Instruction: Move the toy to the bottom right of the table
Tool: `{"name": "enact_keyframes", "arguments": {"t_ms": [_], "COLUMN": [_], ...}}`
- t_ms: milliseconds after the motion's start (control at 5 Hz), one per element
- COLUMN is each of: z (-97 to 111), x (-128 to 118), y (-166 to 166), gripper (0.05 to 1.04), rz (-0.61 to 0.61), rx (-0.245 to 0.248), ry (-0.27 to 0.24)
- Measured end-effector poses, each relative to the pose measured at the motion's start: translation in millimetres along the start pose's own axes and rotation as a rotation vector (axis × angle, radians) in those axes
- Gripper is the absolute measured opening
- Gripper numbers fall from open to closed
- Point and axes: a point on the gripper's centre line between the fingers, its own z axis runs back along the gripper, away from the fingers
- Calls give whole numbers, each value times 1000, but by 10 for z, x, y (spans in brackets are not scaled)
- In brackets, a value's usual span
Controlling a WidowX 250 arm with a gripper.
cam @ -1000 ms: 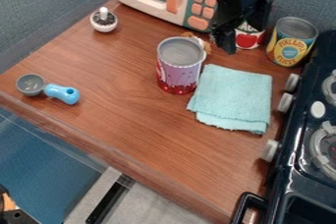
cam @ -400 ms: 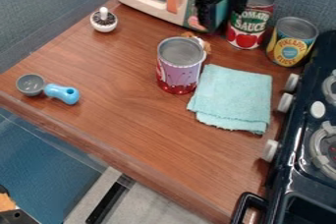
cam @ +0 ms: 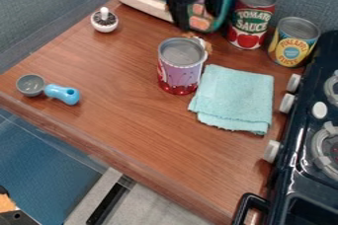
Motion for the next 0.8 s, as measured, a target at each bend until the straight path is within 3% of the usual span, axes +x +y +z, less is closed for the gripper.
{"name": "enact_keyframes", "arguments": {"t_ms": [200,400,800], "z": [-77,-297,-380], "x": [49,184,250], "y": [15,73,16], "gripper": [999,999,999], "rz": [-67,-113,-173], "rx": [44,112,112], "ry": [40,93,108]}}
